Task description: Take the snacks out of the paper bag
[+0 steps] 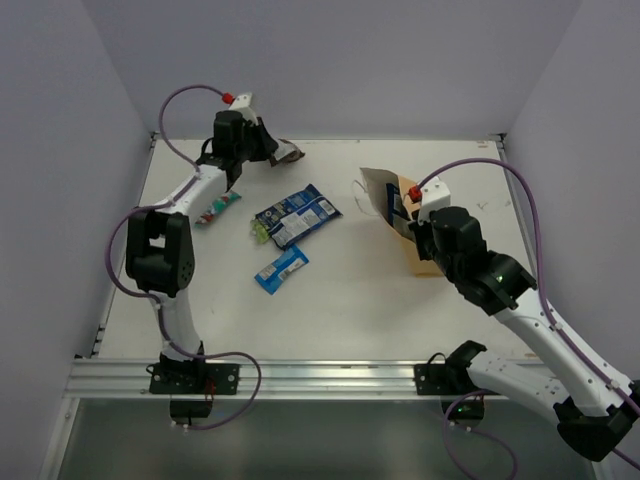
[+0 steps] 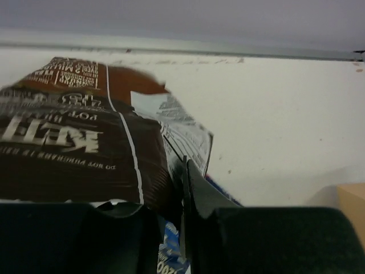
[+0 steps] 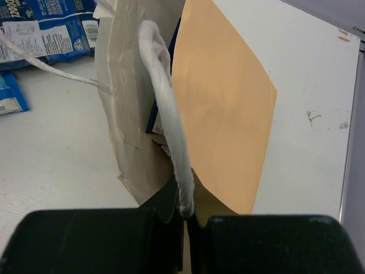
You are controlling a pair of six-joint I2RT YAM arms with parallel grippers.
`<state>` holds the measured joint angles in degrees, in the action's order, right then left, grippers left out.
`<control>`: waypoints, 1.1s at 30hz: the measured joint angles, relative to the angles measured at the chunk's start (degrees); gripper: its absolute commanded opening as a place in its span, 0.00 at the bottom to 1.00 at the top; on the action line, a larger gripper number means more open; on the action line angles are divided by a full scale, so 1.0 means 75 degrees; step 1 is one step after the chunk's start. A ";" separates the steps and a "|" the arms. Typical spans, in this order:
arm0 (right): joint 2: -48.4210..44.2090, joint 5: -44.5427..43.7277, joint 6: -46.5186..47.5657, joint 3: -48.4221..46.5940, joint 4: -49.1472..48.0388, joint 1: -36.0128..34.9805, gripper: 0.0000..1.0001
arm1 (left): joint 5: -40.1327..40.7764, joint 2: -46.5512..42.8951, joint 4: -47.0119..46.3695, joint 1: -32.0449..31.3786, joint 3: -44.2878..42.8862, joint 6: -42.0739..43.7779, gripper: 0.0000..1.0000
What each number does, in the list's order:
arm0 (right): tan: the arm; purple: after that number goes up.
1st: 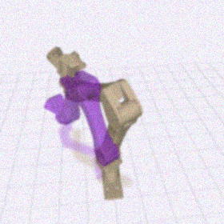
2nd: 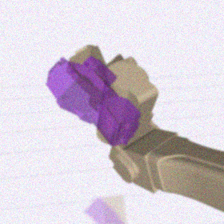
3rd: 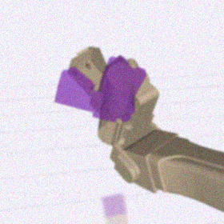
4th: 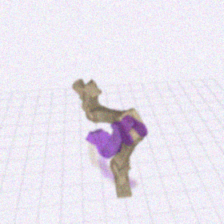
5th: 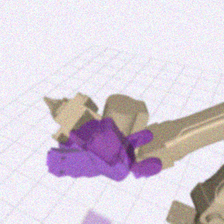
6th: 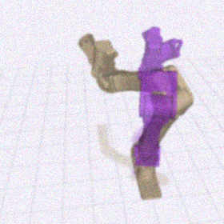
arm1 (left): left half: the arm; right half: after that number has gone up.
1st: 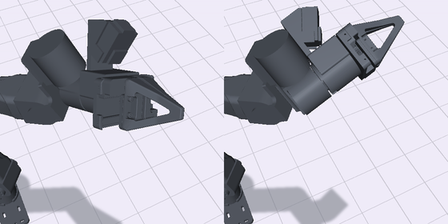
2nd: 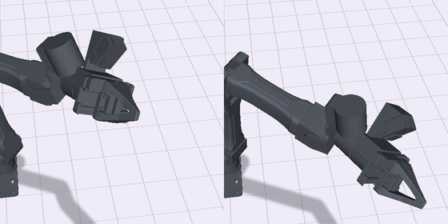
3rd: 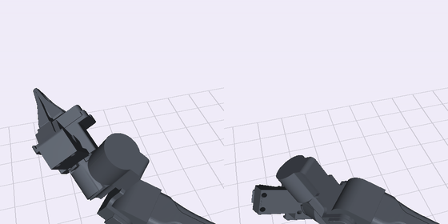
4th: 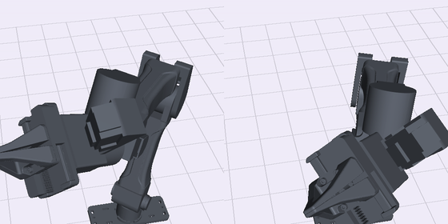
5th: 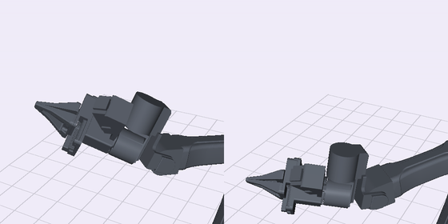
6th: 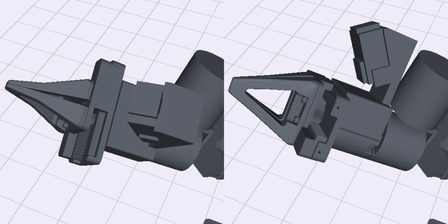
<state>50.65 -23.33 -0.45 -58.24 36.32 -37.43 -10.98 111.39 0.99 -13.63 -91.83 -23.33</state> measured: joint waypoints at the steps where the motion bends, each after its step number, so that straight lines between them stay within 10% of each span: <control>1: 0.0003 0.0032 0.0000 0.0000 0.0000 0.0000 0.00 | -0.0079 0.0009 -0.0242 0.0204 0.0396 -0.0061 0.28; 9: 0.0274 0.0070 0.0242 -0.0026 -0.0017 0.0000 0.00 | -0.0498 -0.0128 -0.0452 0.1072 0.2477 -0.0627 1.00; 18: 0.0495 0.0017 0.0592 -0.0364 -0.0073 0.0000 0.00 | -0.0379 -0.2731 0.1341 0.0682 0.2282 -0.0676 1.00; 33: 0.0842 -0.0251 0.0848 -0.0877 -0.0682 -0.0026 0.00 | -0.0580 -0.3188 0.1877 -0.3622 0.0440 -0.1314 0.82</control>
<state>56.97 -25.21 5.91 -64.82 31.20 -37.63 -15.33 87.48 15.07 -40.80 -88.53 -33.19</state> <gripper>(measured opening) 0.022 0.826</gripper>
